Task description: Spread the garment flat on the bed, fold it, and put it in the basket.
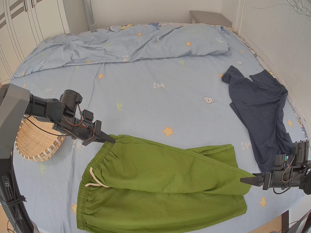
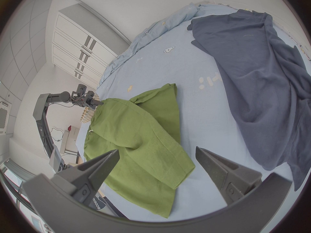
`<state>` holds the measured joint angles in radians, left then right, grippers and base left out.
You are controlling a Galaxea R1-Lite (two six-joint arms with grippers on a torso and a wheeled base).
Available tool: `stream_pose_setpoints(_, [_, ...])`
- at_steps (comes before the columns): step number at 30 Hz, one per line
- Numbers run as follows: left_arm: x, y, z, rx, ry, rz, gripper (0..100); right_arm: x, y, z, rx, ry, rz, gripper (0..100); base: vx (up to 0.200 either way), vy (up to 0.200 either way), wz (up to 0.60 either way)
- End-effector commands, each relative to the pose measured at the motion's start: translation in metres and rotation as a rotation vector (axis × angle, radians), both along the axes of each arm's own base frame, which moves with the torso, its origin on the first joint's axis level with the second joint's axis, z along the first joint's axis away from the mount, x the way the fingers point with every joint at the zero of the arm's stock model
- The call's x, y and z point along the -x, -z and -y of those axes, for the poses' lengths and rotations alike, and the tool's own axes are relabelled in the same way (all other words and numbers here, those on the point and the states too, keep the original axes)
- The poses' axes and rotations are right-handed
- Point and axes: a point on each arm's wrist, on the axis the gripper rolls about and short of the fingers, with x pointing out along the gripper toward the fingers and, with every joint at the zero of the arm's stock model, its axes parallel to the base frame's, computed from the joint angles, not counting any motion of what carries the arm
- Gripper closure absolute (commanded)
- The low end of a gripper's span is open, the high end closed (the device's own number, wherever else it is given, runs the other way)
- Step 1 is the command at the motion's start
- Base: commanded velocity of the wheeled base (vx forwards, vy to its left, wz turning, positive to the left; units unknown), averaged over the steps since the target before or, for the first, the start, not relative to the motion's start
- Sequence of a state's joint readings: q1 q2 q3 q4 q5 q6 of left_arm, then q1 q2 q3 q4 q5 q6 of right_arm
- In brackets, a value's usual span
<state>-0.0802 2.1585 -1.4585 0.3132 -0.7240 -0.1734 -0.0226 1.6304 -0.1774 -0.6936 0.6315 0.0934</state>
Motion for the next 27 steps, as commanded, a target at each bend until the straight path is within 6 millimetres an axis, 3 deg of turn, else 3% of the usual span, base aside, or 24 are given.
stream_pose_setpoints(1, [0.0,-0.001,0.0,0.001,-0.001,0.001,100,0.0,0.001,0.0,-0.001,0.002,-0.005,0,0.0,0.0,0.0])
stream_pose_setpoints(2, [0.0,-0.001,0.0,0.0,0.0,0.004,100,-0.001,0.002,0.0,-0.001,0.002,-0.009,100,0.0,0.0,0.0])
stream_pose_setpoints(11, [0.001,-0.003,0.0,-0.001,-0.001,0.005,100,-0.003,0.008,0.0,-0.001,-0.002,-0.042,100,0.0,0.0,0.0])
stream_pose_setpoints(19, [0.003,-0.007,-0.001,-0.001,-0.003,0.009,100,-0.006,0.002,0.0,-0.002,-0.002,-0.008,100,0.0,0.0,0.0])
stream_pose_setpoints(23, [0.012,-0.019,-0.009,0.003,-0.022,0.026,100,-0.007,-0.033,-0.005,-0.006,-0.018,0.143,100,0.0,0.0,0.0])
stream_pose_setpoints(25, [0.014,-0.023,-0.01,0.004,-0.025,0.033,100,-0.005,-0.044,-0.006,-0.007,-0.025,0.158,100,0.0,0.0,0.0])
stream_pose_setpoints(26, [0.018,-0.028,-0.012,0.005,-0.031,0.045,100,-0.001,-0.064,-0.009,-0.009,-0.04,0.155,100,0.0,0.0,0.0])
stream_pose_setpoints(27, [0.018,-0.029,-0.012,0.005,-0.031,0.047,100,0.0,-0.069,-0.01,-0.009,-0.045,0.15,100,0.0,0.0,0.0])
